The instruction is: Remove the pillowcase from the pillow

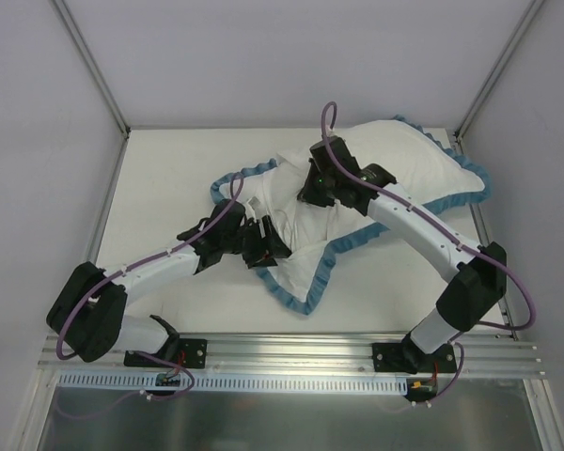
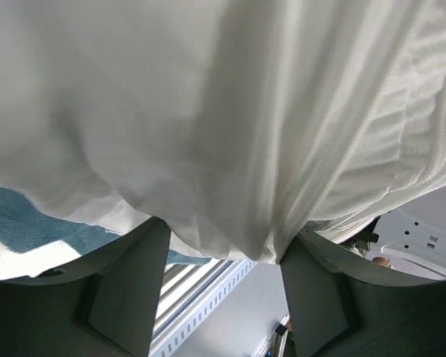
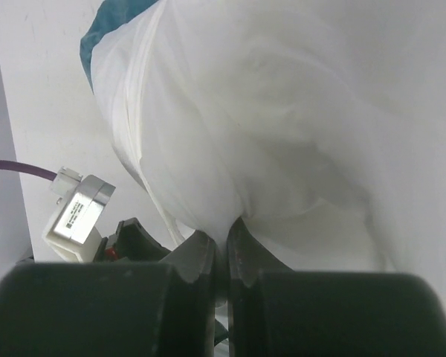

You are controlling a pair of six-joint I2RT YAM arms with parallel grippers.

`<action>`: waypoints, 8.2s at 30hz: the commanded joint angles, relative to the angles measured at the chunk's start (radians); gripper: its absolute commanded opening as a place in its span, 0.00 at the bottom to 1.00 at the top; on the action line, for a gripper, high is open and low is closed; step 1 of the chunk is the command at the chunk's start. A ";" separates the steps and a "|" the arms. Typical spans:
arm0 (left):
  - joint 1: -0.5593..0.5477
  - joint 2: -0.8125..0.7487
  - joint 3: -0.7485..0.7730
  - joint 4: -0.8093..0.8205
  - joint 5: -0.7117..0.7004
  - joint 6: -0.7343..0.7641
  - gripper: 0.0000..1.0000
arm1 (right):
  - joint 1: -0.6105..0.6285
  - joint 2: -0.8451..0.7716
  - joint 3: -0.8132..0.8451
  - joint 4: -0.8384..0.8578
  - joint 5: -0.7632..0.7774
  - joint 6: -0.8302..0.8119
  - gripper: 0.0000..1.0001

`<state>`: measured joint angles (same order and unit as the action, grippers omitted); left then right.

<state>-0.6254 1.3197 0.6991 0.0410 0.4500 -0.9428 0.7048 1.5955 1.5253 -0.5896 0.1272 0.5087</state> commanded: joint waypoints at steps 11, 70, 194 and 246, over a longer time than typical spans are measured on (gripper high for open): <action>-0.232 -0.005 0.002 0.005 0.003 -0.028 0.14 | -0.018 0.129 0.217 0.132 0.170 0.091 0.01; 0.234 0.062 0.327 -0.397 -0.237 0.239 0.00 | -0.126 -0.732 -0.390 -0.041 -0.116 -0.156 0.01; 0.461 -0.272 0.313 -0.437 0.021 0.130 0.00 | -0.246 -0.241 -0.031 -0.292 0.289 -0.407 0.01; 0.661 -0.292 0.290 -0.437 0.156 0.068 0.00 | 0.644 -0.121 -0.316 -0.073 0.374 0.034 0.16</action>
<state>0.0326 1.0363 0.9276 -0.4484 0.5922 -0.8696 1.3804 1.5227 1.2324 -0.6621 0.4694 0.4984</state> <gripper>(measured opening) 0.049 0.252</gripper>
